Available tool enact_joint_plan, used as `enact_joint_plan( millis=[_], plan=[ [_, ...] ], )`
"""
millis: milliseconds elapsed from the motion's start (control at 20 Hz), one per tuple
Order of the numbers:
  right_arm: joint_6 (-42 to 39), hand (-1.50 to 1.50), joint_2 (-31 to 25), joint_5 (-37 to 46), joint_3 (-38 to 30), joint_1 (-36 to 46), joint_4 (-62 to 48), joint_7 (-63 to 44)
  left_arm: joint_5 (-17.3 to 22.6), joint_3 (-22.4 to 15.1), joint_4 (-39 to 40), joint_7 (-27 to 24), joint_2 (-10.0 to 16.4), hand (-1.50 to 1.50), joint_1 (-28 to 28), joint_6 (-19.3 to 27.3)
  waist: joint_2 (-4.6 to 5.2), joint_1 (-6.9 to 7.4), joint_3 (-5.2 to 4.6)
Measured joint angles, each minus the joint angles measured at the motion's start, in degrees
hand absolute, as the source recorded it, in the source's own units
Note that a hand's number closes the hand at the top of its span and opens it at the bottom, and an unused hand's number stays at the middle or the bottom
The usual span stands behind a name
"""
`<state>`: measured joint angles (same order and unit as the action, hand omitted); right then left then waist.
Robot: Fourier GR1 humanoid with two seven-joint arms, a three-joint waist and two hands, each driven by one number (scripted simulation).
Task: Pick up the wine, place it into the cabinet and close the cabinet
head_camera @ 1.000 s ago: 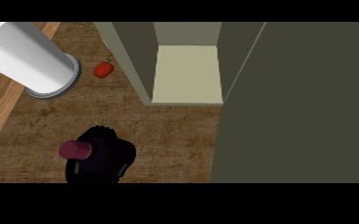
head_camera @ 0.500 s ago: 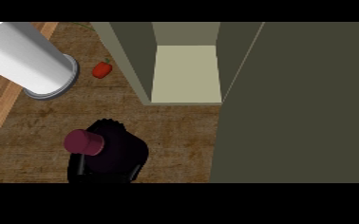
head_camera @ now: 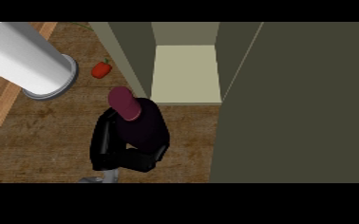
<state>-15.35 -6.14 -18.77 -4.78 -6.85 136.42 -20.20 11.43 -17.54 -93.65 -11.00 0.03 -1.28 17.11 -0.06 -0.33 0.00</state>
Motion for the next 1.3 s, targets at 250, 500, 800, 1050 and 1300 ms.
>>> enact_joint_plan(
  millis=[250, 500, 800, 1050, 1300],
  plan=[
    [-1.65, -1.50, -0.72, -1.25, -2.71, -0.64, -0.56, 0.79, 1.31, -2.93, 5.64, 0.46, -0.01, 1.50, -7.41, 5.95, 0.03, -0.27, 0.01],
    [-2.78, -1.50, -0.45, -1.71, -3.58, -0.49, -1.21, 2.09, 0.16, -3.91, 11.10, 1.48, -0.02, 1.50, -14.32, 11.62, 0.06, -0.27, 0.00],
    [-2.13, -1.50, -0.41, -1.81, -3.16, 1.12, -1.12, 0.81, 1.37, -6.15, 19.94, -1.72, -0.02, 1.50, -19.68, 16.52, 0.10, -0.29, 0.00],
    [-3.54, -1.50, -0.82, -2.25, -4.98, -0.48, -0.93, 1.35, 3.44, -6.47, 26.88, -4.46, -0.02, 1.50, -23.24, 18.14, 0.10, -0.48, -0.01],
    [-3.03, -1.50, -1.94, -3.60, -6.74, 2.28, -1.68, 0.01, 8.79, -7.46, 34.91, -10.55, -0.02, 1.50, -26.59, 19.04, 0.17, -0.58, -0.04]
  ],
)
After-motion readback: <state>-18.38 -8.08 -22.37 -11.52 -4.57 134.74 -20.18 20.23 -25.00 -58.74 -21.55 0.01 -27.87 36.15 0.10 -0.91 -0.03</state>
